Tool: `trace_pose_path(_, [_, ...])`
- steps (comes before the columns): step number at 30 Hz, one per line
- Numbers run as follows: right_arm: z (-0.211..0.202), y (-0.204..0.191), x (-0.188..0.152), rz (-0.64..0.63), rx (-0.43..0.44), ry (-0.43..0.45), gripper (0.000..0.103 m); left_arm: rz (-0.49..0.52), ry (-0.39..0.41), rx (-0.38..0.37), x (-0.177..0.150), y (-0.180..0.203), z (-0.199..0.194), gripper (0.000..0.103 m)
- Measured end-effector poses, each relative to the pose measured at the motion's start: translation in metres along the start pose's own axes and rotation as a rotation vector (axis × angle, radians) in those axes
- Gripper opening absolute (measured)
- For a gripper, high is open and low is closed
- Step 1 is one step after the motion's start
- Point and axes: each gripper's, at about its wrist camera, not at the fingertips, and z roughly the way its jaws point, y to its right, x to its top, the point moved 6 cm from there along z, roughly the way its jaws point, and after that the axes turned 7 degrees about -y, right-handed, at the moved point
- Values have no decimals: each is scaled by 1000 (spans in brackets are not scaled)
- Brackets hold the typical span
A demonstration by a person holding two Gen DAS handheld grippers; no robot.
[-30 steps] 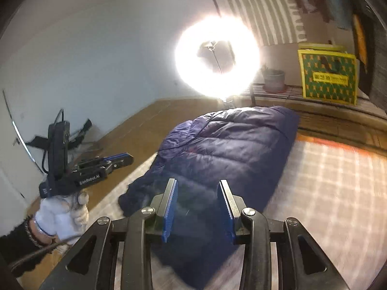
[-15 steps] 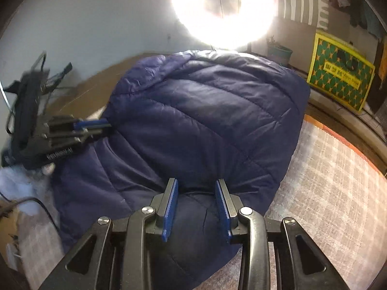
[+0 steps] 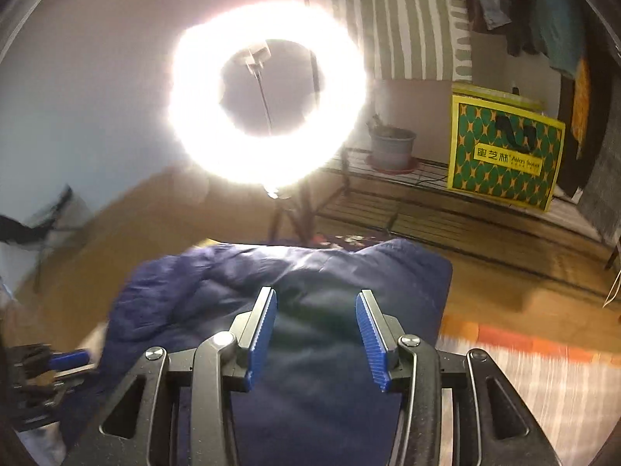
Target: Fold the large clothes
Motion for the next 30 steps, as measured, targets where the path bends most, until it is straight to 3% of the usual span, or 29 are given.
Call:
trace_pose_path(2, [35, -1, 5, -2, -57, -73, 46, -40, -14, -29, -3, -16, 6, 30])
trace_pose_path(4, [62, 3, 0, 32, -48, -159, 46, -122, -37, -92, -2, -37, 10, 33])
trace_pose_path(9, [77, 0, -6, 6, -57, -205, 46, -315, -59, -302, 19, -75, 19, 72])
trace_pose_path(10, [72, -1, -5, -6, -53, -198, 49, -344, -78, -354, 24, -80, 24, 74])
trace_pose_path(13, [44, 4, -9, 27, -3, -146, 69, -420, -137, -457, 32, -92, 41, 74])
trace_pose_path(14, [35, 8, -14, 54, 29, -137, 79, -442, -160, -472, 32, -96, 47, 74])
trace_pose_path(16, [18, 19, -29, 131, 95, -141, 88, -490, -173, -480, 31, -104, 57, 74])
trace_pose_path(22, [-10, 57, -95, 362, 283, -209, 88, -491, -177, -465, 28, -109, 68, 77])
trace_pose_path(25, [-12, 66, -120, 458, 374, -230, 89, -517, -171, -498, 34, -111, 72, 77])
trace_pose_path(30, [-3, 68, -123, 484, 466, -207, 98, -549, -174, -548, 45, -111, 86, 78])
